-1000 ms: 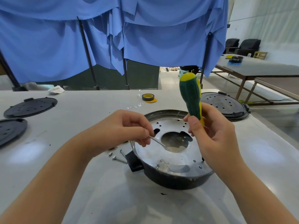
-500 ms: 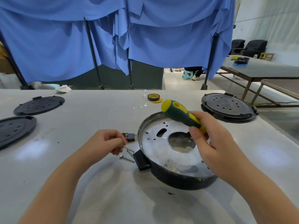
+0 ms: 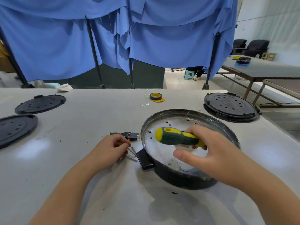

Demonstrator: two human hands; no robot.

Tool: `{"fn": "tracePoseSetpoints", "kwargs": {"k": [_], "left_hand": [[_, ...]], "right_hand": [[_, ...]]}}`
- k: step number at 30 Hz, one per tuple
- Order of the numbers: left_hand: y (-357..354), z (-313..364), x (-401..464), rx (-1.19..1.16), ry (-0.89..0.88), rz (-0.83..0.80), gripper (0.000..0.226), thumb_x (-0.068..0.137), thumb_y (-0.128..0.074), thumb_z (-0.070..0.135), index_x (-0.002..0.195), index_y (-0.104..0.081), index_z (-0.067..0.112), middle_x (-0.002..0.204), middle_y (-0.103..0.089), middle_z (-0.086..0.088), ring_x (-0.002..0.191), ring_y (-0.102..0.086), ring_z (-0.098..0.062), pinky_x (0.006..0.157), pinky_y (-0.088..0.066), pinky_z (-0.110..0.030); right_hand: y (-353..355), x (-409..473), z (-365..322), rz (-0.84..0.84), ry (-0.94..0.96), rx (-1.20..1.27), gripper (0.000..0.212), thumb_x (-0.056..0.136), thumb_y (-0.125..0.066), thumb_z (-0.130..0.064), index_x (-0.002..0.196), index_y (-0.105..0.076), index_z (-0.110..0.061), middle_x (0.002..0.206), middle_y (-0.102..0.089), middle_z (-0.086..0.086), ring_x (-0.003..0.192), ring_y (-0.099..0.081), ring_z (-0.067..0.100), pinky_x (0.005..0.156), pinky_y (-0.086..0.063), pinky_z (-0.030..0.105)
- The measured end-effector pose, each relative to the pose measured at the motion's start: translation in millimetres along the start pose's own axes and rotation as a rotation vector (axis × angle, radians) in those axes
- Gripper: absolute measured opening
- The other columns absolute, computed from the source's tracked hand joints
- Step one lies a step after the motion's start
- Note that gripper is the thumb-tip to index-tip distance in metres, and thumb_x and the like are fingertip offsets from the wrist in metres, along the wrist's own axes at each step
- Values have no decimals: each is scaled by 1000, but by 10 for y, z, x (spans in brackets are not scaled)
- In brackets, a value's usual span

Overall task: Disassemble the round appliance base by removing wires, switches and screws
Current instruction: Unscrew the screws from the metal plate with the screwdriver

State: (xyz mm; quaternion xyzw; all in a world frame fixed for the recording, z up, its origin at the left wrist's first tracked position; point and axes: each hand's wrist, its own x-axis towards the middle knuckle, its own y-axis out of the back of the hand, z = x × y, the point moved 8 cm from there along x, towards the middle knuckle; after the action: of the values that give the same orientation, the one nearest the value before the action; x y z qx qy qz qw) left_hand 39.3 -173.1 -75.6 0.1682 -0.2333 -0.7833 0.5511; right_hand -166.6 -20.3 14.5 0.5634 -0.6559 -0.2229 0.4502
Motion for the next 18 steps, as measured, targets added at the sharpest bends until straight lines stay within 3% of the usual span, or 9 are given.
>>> {"fn": "tracePoseSetpoints", "kwargs": {"k": [4,7,11,13,16,18], "left_hand": [[43,120,-11,251,-153,87,20,90,-60,18,75,-63,31,68,-63,7,53,-50,-1,53,-37,-13],[81,193,-37,292,-209,131,19,88,-62,19,75,-63,32,60,-56,11,50,-50,5,52,-36,-9],[106,260,-82,231,-241,164,15,88,-62,17,76,-67,26,56,-57,12,52,-51,1,53,-38,-10],[88,314,-112,145,-260,140,15,87,-63,19,74,-68,24,55,-59,11,50,-49,-2,51,-37,-11],[0,401,-167,24,-267,63,17,89,-62,28,74,-69,23,68,-68,1,55,-53,-7,56,-45,-21],[-64,447,-206,-50,-264,11,22,91,-60,33,74,-70,24,74,-71,2,57,-57,-5,55,-46,-15]], "right_hand": [[16,-7,-31,-21,0,2,41,66,-57,-72,75,-50,-32,81,-52,-20,69,-48,2,63,-36,11],[10,-15,-30,-57,-5,-33,51,61,-58,-76,69,-49,-27,77,-52,-16,66,-47,6,59,-37,17],[-55,-50,20,-177,-63,-97,69,46,-62,-84,69,-50,-20,68,-52,-3,57,-44,9,51,-34,25],[-99,-85,56,-251,-101,-131,74,39,-64,-85,74,-53,-21,69,-56,2,59,-50,12,53,-40,35],[-172,-120,65,-316,-88,-202,69,37,-63,-82,81,-56,-29,73,-61,-5,68,-56,6,62,-48,36],[-199,-123,72,-315,-71,-242,62,41,-60,-78,81,-55,-31,74,-61,-8,70,-55,4,64,-50,34]]}}
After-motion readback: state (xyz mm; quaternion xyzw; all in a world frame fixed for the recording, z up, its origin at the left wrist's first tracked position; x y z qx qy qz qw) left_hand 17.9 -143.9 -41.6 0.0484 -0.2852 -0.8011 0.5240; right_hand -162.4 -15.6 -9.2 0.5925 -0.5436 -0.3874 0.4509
